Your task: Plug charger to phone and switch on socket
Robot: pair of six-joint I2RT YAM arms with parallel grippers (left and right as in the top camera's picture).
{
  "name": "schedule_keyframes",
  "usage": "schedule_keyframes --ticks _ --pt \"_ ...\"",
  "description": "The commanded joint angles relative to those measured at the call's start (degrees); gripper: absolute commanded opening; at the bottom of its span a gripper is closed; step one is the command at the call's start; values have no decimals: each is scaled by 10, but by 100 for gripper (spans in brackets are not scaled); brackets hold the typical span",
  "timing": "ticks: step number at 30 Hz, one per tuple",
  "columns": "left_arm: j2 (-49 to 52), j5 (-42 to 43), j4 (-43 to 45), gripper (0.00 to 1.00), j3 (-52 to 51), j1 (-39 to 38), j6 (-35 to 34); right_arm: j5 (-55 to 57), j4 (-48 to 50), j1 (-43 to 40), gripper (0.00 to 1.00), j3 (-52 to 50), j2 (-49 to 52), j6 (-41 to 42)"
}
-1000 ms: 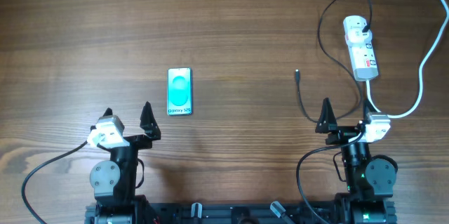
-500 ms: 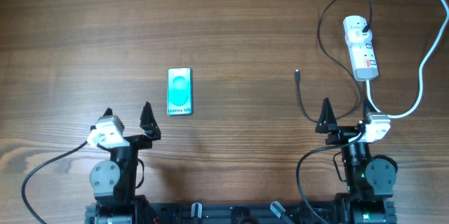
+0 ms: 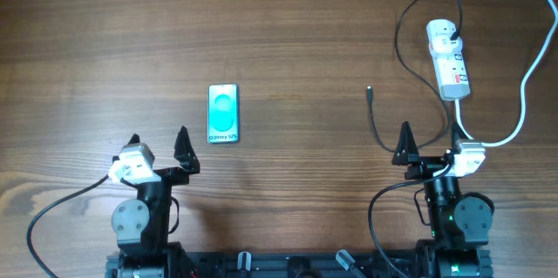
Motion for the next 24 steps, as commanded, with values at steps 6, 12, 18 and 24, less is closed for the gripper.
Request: schedule_keyframes --ticks 6,12,18,24 --pt "-3 5 0 100 -9 4 7 5 1 2 100 -1 -8 -11" --pt "-3 23 0 100 -8 4 7 5 1 2 100 -1 -8 -10" --pt "-2 104 -23 100 35 4 11 5 1 2 100 -1 -8 -11" --pt "45 123 -92 100 143 4 12 5 1 2 100 -1 -8 -10"
